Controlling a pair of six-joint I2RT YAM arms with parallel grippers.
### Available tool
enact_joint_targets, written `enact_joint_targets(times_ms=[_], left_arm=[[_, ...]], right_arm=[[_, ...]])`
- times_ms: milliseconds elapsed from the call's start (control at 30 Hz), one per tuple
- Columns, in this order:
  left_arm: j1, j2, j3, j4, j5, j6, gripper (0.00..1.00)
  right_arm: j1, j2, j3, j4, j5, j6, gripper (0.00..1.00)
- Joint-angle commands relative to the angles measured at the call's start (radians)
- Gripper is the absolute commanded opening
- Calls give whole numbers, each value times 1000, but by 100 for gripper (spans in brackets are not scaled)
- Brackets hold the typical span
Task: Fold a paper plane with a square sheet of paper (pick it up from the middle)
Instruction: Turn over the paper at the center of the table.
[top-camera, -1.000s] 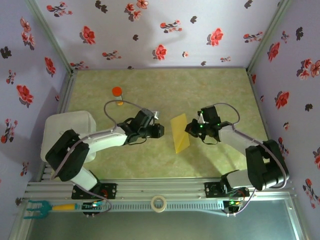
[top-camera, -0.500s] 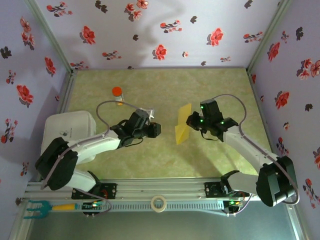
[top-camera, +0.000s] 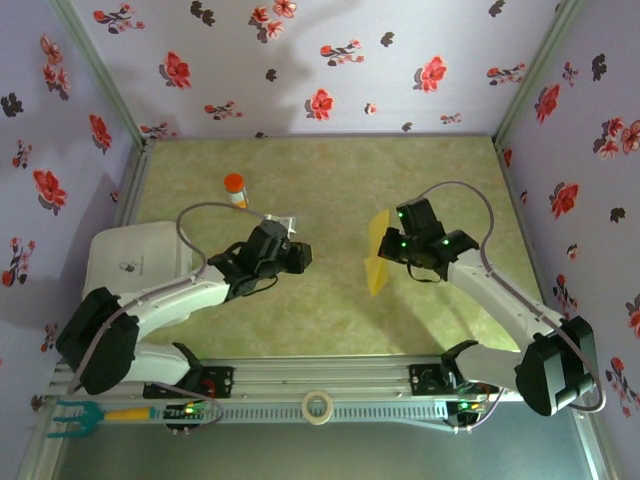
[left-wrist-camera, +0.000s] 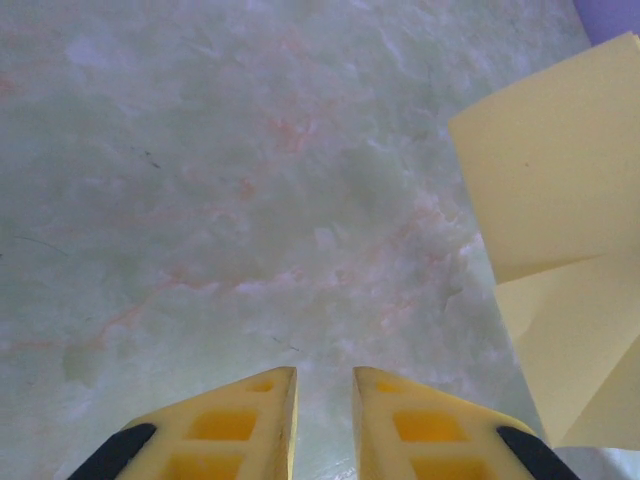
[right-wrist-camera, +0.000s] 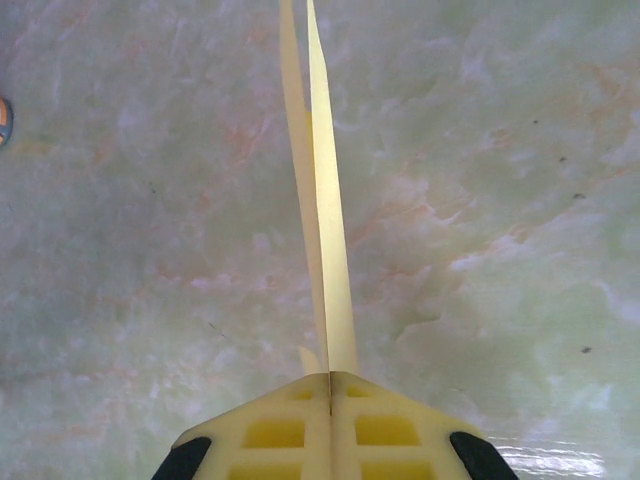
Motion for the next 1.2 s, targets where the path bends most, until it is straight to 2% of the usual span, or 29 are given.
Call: enact_joint_targets(times_ms=[0, 200, 400, 533, 633, 733, 833, 1000, 1067, 1167], left_arm=[[13, -49, -27, -20, -76, -20, 23], [28, -104, -72, -23, -112, -54, 24], [46, -144, -100, -49, -142, -73, 26], [53, -182, -120, -70, -178, -85, 26], [56, -224, -139, -82, -221, -102, 26], [57, -285, -157, -125, -289, -124, 25], [59, -349, -187, -155, -344, -154, 26], [62, -409, -212, -180, -365, -173, 28], [62, -409, -201, -204, -363, -173, 29], [62, -395, -187, -209, -336, -162, 31]], right_arm=[[33, -8, 61, -136, 128, -93, 0], [101, 50, 161, -246, 299, -166, 0], [199, 167, 242, -340, 573, -173, 0], [257, 257, 266, -344, 675, -173, 0], [290, 330, 265, -317, 699, -157, 0], [327, 410, 279, -291, 680, -145, 0], [364, 484, 285, -200, 553, -172, 0], [406, 600, 340, -118, 349, -167, 5], [407, 616, 355, -88, 258, -158, 10], [391, 583, 341, -13, 132, -150, 25]])
